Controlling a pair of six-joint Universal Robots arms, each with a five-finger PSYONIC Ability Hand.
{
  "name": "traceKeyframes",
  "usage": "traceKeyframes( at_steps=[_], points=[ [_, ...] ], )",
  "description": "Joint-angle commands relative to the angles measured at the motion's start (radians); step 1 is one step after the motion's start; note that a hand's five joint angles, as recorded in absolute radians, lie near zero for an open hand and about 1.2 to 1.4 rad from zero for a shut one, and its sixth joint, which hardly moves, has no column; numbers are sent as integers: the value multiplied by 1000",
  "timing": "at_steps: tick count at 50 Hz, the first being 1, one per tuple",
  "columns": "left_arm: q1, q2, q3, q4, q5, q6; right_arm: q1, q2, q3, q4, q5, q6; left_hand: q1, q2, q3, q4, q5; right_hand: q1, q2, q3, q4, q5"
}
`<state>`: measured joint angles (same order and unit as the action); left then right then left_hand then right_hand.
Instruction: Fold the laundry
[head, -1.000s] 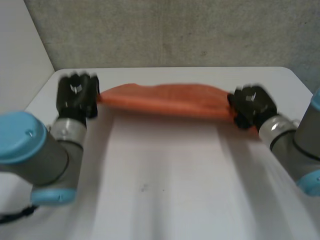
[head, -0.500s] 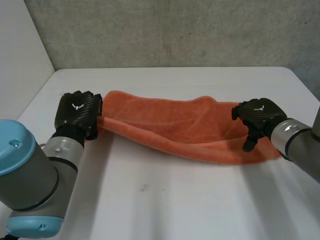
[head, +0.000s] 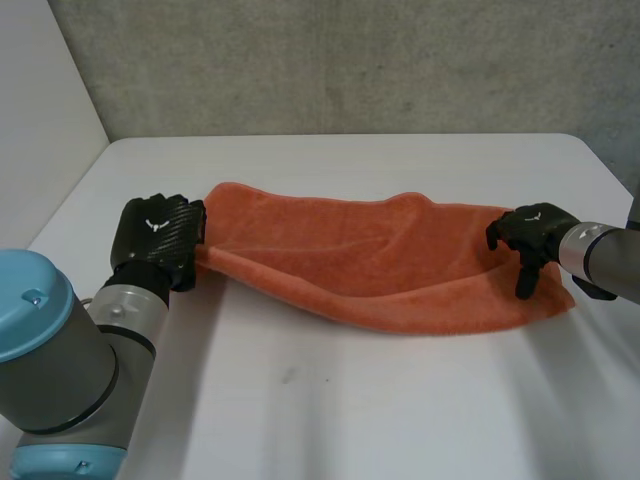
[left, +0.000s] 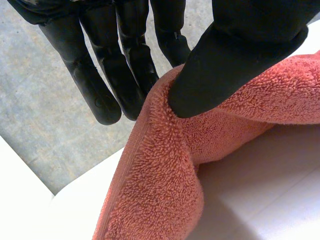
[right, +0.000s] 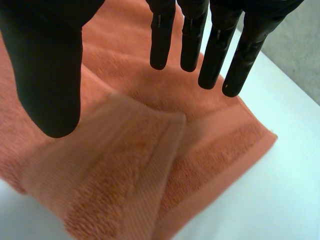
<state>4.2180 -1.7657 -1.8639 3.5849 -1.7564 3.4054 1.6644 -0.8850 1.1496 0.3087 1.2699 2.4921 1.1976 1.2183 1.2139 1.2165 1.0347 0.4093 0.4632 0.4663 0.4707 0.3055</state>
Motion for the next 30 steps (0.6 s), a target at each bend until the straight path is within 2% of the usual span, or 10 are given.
traceKeyframes(
  at_steps=[1, 9, 15, 17, 23, 25, 30],
  points=[
    [0, 0, -3, 0, 0, 0, 0, 77, -74, -3, 55, -4, 199, 178, 182, 180, 187, 189, 135, 132, 128, 119],
    [2, -1, -5, 0, 0, 0, 0, 113, -111, 4, 80, -4, 199, 178, 182, 180, 187, 254, 200, 197, 193, 183],
    [0, -1, -6, -2, 0, 0, -3, 113, -114, 10, 77, -5, 199, 178, 182, 180, 187, 413, 359, 356, 351, 342],
    [0, -1, -6, -2, 0, 0, -5, 110, -114, 24, 71, -7, 199, 178, 182, 180, 187, 547, 493, 490, 486, 476],
    [0, 0, -6, -2, 0, 0, -9, 110, -114, 50, 68, -18, 199, 178, 182, 180, 187, 507, 453, 450, 445, 436],
    [-1, 0, -8, -2, 0, 0, -9, 110, -114, 56, 69, -19, 199, 178, 182, 180, 187, 323, 269, 266, 261, 252],
    [0, 0, -8, -2, 0, 0, -11, 110, -114, 55, 71, -19, 199, 178, 182, 180, 187, 275, 221, 218, 213, 204]
  ],
)
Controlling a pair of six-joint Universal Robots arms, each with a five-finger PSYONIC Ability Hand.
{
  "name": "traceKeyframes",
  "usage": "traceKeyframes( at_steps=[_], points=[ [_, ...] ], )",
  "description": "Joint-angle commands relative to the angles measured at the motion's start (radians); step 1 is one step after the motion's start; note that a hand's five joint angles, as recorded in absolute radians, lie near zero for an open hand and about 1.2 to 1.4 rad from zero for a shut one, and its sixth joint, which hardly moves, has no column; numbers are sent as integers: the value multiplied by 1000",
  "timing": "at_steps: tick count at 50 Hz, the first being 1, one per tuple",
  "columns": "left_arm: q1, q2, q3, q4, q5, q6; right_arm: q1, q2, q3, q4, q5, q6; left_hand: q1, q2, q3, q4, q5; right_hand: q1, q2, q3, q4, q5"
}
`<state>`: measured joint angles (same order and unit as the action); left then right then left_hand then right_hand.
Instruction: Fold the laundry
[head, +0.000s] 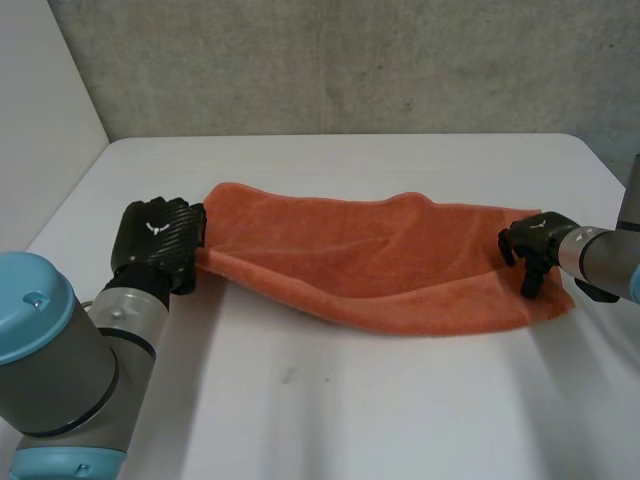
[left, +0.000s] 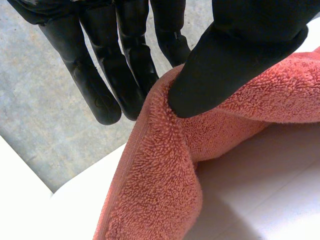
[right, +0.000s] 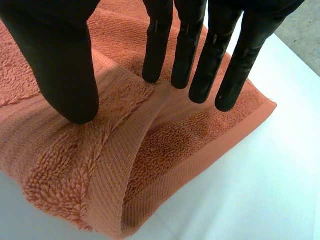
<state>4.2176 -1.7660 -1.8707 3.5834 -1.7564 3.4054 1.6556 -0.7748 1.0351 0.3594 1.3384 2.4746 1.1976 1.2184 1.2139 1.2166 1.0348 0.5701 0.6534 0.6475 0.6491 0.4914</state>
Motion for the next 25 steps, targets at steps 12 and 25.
traceKeyframes(
  at_steps=[12, 25],
  points=[
    [-1, 0, -1, -8, 0, 0, -10, 12, 0, -2, 7, -3, 199, 178, 182, 180, 187, 87, 4, 10, 8, -8],
    [-1, 0, 1, -9, 0, 0, -14, 0, 11, -5, 8, -5, 199, 178, 182, 180, 187, 826, 743, 749, 747, 730]
  ],
)
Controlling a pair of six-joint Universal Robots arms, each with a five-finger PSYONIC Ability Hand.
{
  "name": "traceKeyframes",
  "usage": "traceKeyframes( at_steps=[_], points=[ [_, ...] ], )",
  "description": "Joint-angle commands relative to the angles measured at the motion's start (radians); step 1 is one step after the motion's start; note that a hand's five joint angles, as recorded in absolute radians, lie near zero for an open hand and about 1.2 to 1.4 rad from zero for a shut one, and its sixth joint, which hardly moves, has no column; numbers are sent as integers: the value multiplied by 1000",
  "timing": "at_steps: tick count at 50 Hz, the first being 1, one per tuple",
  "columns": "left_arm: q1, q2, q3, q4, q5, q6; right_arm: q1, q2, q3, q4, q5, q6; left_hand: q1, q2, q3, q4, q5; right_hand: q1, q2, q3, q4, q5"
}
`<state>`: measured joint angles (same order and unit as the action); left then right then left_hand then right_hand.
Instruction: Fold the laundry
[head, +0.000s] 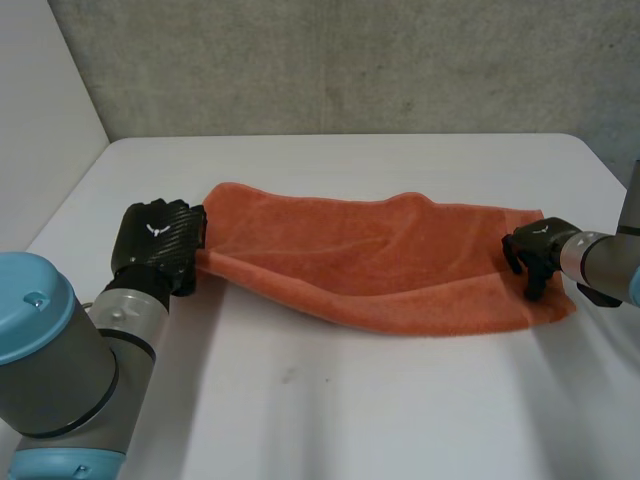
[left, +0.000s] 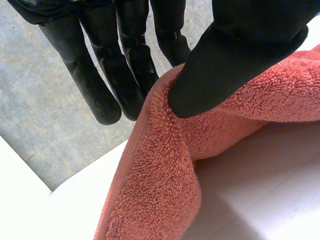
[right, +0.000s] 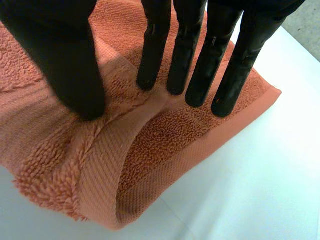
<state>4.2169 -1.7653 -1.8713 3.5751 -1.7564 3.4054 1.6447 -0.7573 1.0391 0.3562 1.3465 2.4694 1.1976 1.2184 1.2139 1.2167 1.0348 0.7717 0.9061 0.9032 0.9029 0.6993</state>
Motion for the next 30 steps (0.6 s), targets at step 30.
traceKeyframes(
  at_steps=[30],
  points=[
    [5, -8, 0, -2, 0, 0, -56, -71, 45, -54, -81, 106, 199, 178, 182, 180, 187, -182, -316, -313, -313, -284]
  ],
)
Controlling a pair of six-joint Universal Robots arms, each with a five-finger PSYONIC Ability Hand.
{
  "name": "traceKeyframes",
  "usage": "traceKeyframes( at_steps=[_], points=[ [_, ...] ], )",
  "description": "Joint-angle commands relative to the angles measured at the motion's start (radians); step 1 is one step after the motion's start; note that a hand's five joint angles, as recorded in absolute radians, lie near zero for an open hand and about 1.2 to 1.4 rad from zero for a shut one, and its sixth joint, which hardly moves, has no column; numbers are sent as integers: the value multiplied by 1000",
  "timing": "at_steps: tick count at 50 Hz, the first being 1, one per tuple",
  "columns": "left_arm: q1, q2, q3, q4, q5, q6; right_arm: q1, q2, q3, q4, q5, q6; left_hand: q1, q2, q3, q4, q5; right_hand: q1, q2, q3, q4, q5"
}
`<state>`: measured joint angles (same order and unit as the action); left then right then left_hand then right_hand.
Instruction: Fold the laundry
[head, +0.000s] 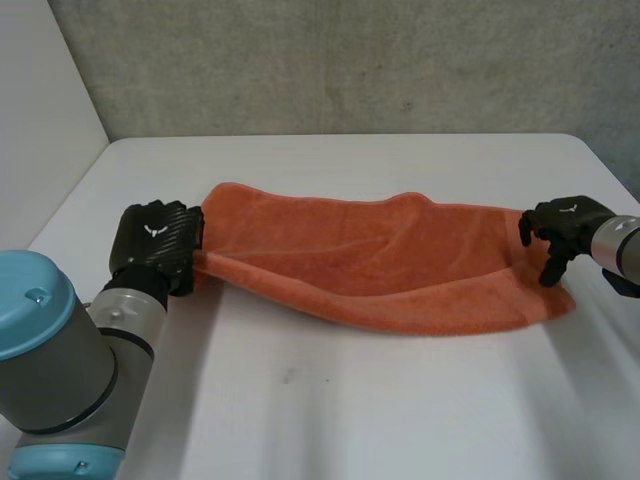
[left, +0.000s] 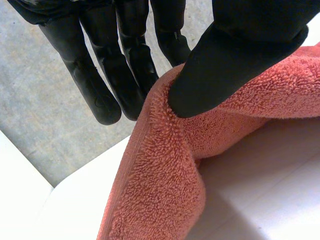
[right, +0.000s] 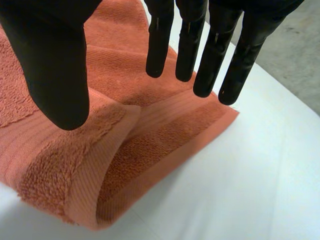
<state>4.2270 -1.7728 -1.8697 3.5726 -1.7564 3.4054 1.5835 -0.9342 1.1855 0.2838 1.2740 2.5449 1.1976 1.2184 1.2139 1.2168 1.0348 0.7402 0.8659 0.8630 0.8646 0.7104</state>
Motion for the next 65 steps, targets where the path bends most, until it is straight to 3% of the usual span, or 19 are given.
traceKeyframes(
  at_steps=[1, 8, 20, 27, 33, 35, 41, 45, 46, 47, 48, 57, 65],
  points=[
    [-6, 0, -2, 0, 0, 0, 6, 126, -116, 26, -7, 41, 199, 178, 182, 180, 187, -150, -276, -273, -275, -295],
    [-7, 0, -2, -1, 0, 0, 6, 205, -181, 69, -2, 57, 199, 178, 182, 180, 187, -139, -264, -261, -263, -283],
    [-7, 0, -2, -1, 0, 0, 6, 226, -208, 89, 4, 58, 199, 178, 182, 180, 187, -74, -200, -197, -198, -219],
    [-7, 0, -2, -1, 0, 0, 6, 216, -205, 89, 4, 58, 199, 178, 182, 180, 187, 348, 222, 225, 224, 203],
    [-9, 0, -2, -1, -2, 0, 6, 215, -201, 90, 2, 58, 199, 178, 182, 180, 187, 463, 338, 341, 339, 319],
    [-9, 0, -2, -1, 0, 0, 6, 212, -193, 90, 2, 58, 199, 178, 182, 180, 187, 598, 472, 475, 473, 453],
    [-9, 0, -2, -1, -2, 0, 4, 189, -170, 95, 1, 60, 199, 178, 182, 180, 187, 656, 530, 533, 532, 511],
    [-7, 0, -2, -1, -2, 0, 4, 175, -158, 97, -1, 58, 199, 178, 182, 180, 187, 637, 511, 514, 512, 492],
    [-7, 0, -2, -1, -2, 0, 3, 173, -153, 97, 1, 57, 199, 178, 182, 180, 187, 360, 235, 238, 236, 216],
    [-9, 0, -2, -3, -2, 0, 3, 173, -153, 97, 1, 57, 199, 178, 182, 180, 187, 358, 232, 235, 233, 213],
    [-9, 0, -2, -5, 0, 0, 3, 172, -147, 95, 1, 54, 199, 178, 182, 180, 187, 134, 8, 11, 9, -11],
    [-7, 0, -2, -5, -2, 0, 4, 176, -145, 94, -2, 55, 199, 178, 182, 180, 187, -77, -202, -199, -201, -221],
    [-7, 0, -2, -5, -2, 0, 6, 181, -139, 95, -1, 55, 199, 178, 182, 180, 187, -54, -179, -176, -178, -198]
  ],
)
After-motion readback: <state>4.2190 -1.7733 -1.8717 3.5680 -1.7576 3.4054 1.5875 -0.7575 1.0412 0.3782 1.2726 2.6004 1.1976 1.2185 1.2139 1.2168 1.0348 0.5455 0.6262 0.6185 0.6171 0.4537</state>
